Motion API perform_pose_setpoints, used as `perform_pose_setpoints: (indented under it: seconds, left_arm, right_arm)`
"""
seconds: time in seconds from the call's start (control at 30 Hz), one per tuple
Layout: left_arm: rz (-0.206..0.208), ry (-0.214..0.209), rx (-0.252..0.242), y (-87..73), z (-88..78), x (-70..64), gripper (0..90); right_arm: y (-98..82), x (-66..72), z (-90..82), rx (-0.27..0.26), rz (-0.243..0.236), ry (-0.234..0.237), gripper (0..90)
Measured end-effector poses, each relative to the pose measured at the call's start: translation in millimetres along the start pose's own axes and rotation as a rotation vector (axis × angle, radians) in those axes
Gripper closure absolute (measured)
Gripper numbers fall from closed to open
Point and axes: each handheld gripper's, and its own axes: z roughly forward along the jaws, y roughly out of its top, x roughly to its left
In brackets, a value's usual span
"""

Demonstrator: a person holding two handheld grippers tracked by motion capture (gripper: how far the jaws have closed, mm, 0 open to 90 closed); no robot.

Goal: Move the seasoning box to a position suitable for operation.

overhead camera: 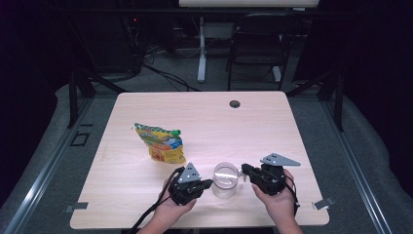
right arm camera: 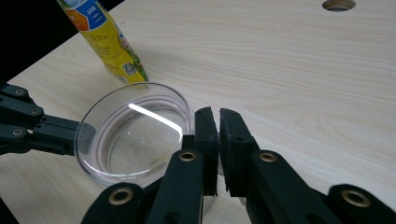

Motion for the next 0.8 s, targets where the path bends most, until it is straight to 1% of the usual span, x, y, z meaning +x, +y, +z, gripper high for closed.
perform_pose_setpoints:
  seconds: [0.07,0.17,0.27,0.43,0.63,0.73,0.8]
  left_arm:
    - [0.009,0.002,0.003,0.9,0.4,-0.2,90.0]
    - [0.001,-0.001,-0.007,1.3,-0.2,0.0,90.0]
    - [0.007,-0.003,-0.004,3.0,-1.2,-0.6,90.0]
    - [0.006,-0.001,-0.017,4.3,-1.0,-1.9,90.0]
    - [0.01,-0.003,-0.023,8.6,-4.1,-1.6,89.9]
    - [0.01,-0.002,-0.029,10.1,-4.5,-1.9,89.9]
    - [0.011,-0.002,-0.033,11.1,-4.6,-2.4,89.9]
  right_arm:
    - [-0.1,0.0,0.0,-0.001,0.0,0.0,86.2]
    - [-0.3,0.0,0.0,-0.004,0.005,0.001,86.2]
    - [-0.4,0.1,0.0,-0.004,0.005,0.0,86.1]
    - [-0.7,-0.2,0.0,-0.004,0.008,0.0,86.1]
    - [-1.3,-0.6,-0.1,-0.005,0.014,0.0,85.8]
    - [-1.9,-1.2,0.0,-0.007,0.018,0.009,83.0]
    - [-2.5,-1.3,-0.1,-0.007,0.006,0.015,81.4]
